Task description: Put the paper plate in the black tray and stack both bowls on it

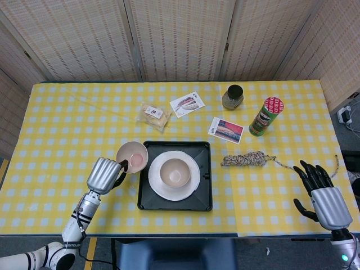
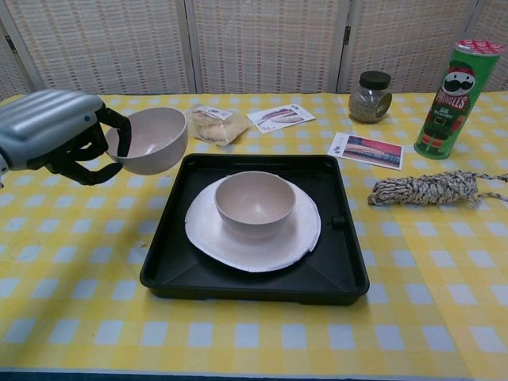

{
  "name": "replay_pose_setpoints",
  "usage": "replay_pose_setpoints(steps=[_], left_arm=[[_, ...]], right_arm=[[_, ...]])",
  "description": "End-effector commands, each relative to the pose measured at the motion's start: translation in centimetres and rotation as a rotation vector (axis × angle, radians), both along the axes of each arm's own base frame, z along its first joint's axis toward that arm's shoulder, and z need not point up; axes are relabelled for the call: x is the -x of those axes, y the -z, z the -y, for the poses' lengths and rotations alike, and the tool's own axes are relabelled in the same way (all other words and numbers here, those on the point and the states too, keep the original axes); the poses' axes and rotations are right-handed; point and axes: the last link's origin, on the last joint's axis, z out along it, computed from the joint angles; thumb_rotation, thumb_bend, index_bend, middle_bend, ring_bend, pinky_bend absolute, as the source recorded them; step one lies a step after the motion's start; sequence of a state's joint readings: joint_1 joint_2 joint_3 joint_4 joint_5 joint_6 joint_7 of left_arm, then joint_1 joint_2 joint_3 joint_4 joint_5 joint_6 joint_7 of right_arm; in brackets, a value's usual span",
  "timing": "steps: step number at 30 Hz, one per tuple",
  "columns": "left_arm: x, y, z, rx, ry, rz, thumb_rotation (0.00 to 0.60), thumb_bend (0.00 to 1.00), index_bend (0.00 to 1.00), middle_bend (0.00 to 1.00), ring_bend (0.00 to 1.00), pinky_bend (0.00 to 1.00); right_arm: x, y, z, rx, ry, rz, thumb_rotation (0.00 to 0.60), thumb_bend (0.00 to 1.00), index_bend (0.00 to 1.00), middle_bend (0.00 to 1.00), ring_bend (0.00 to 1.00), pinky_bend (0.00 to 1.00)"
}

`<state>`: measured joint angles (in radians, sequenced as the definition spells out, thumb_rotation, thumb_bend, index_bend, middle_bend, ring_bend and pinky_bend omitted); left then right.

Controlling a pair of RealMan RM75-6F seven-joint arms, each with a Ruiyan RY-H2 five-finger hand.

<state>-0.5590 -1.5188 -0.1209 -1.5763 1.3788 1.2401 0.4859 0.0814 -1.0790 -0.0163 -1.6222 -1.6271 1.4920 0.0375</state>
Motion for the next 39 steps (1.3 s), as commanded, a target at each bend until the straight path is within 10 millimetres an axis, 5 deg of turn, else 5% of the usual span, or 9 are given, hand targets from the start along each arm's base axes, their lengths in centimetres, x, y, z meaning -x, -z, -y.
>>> replay_pose_setpoints(steps=[1,17,30,39], left_arm=[[-1.1,0.4,0.6,0.008,0.032,-0.024,0.600,0.50,0.62,1.00,1.00,1.00],[-5.1,3.7,-0.1,0.077,0.110,-0.023,0.600,0.51,0.62,1.00,1.00,1.00],[-7.7,6.6,0.6,0.132,0.197,-0.058,0.600,0.51,0.62,1.00,1.00,1.00],[-7.8,8.3,0.2,0.143,0.198,-0.089,0.600,0.51,0.62,1.00,1.00,1.00]], right_arm=[[0.2,-0.2,-0.2,-0.002,0.004,0.000,0.600,0.38,0.00,0.00,0.00,0.00],[1.3,-1.7,-1.0,0.044,0.058,0.020,0.600,0.38,0.00,0.00,0.00,0.00],[2.6,-4.0,-3.6,0.132,0.101,0.045,0.600,0.38,0.00,0.00,0.00,0.00],[3.2,-5.1,-5.1,0.172,0.109,0.058,0.600,0.38,0.00,0.00,0.00,0.00]])
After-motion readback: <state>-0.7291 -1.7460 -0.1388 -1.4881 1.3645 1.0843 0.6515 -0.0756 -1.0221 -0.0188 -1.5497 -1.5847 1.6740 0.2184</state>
